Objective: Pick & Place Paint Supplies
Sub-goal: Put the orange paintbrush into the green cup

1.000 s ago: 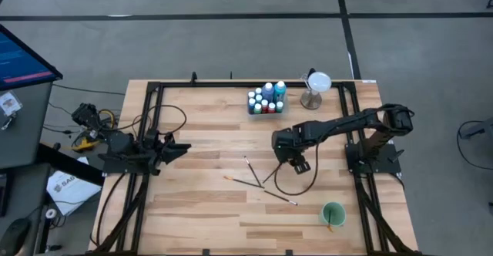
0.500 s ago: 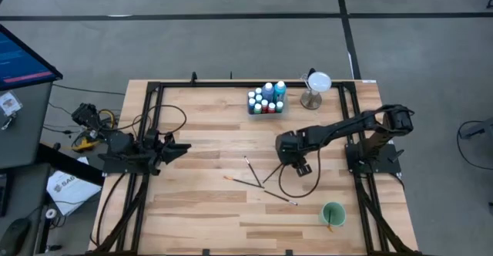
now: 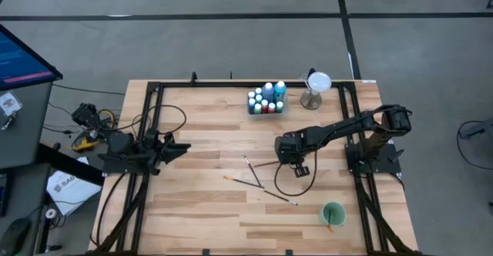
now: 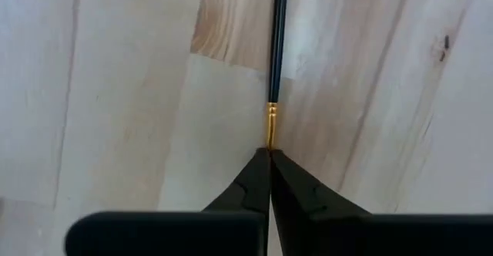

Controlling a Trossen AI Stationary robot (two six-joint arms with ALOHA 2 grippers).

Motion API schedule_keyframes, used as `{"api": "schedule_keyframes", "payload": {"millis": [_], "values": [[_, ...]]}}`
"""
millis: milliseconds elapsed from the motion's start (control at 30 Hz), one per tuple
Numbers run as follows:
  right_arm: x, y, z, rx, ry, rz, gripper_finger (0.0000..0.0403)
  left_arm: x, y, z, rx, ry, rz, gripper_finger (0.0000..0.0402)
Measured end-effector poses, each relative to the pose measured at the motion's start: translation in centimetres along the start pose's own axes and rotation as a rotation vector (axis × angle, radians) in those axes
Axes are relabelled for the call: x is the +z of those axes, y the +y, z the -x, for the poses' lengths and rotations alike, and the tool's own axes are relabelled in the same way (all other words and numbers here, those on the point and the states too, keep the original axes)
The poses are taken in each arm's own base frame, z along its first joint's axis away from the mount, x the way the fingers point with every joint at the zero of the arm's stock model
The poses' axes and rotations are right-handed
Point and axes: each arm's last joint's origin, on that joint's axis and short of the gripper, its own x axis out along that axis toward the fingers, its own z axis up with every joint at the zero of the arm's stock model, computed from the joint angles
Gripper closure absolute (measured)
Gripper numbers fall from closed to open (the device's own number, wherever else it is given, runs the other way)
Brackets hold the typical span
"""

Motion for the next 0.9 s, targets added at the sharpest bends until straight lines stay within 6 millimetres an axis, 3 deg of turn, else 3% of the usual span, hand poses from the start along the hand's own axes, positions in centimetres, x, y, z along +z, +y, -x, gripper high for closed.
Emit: {"api": "schedule_keyframes", "payload": {"millis": [100,300,767,900], "values": [[-0.5,0.3,0.4,-0.002,0.04,-0.04,0.0401,0.0,0.0,0.0,-0.001,-0.001,0.001,0.04],[-2.4,0.7,2.6,0.042,0.296,-0.101,0.0403,0.0,0.0,0.0,-0.001,-0.003,0.002,0.04],[-3.4,1.9,11.9,0.172,0.388,-0.279,0.0403,0.1,-0.1,0.0,-0.006,-0.012,0.01,0.04],[-3.4,2.5,15.2,0.252,0.325,-0.357,0.0403,0.1,-0.1,0.0,-0.007,-0.013,0.011,0.04]]}}
